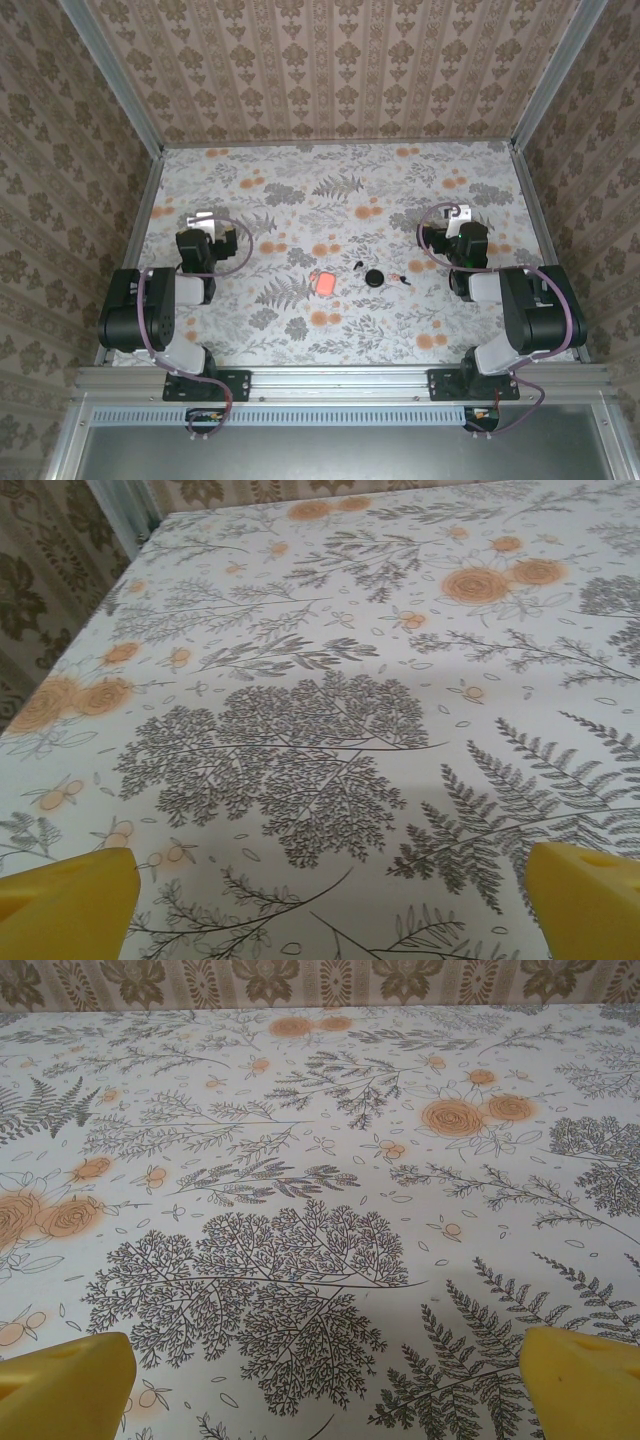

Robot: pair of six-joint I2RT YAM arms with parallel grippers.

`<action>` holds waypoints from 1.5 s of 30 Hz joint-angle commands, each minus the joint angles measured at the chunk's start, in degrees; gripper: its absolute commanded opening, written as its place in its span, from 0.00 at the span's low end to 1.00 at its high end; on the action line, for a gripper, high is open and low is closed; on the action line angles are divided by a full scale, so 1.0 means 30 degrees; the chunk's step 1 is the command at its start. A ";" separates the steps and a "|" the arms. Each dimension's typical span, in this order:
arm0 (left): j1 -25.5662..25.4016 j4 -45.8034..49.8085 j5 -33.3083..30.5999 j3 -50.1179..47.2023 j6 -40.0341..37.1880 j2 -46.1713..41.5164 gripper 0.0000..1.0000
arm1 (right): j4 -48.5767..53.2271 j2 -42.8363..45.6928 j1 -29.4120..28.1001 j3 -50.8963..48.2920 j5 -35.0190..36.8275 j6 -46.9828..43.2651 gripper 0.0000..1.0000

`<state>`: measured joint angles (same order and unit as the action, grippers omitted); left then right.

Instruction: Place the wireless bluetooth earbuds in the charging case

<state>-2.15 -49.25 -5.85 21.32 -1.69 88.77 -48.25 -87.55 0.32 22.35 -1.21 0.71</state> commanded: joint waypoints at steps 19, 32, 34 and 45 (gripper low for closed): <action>-0.6567 1.5101 0.0339 0.6574 0.2721 -0.6426 0.80 | 2.3530 0.5036 -0.5586 1.1839 0.3353 0.3632 1.00; -1.0064 2.3986 0.1594 0.9932 0.4814 -0.4285 0.76 | 3.1543 0.2015 -1.0669 1.4336 0.2049 0.8342 1.00; -1.0093 2.4457 0.1771 0.9972 0.5009 -0.4163 0.75 | 3.1654 0.1807 -1.1101 1.4094 0.1855 0.8881 1.00; -1.0064 2.4221 0.1685 0.9356 0.5340 -0.3913 0.75 | 3.2651 -0.1036 -1.1537 1.4646 0.1402 0.8997 0.86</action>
<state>-32.18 22.41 -1.26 49.43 13.13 76.42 46.87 -88.68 -34.17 65.08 2.79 27.27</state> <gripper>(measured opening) 0.750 0.863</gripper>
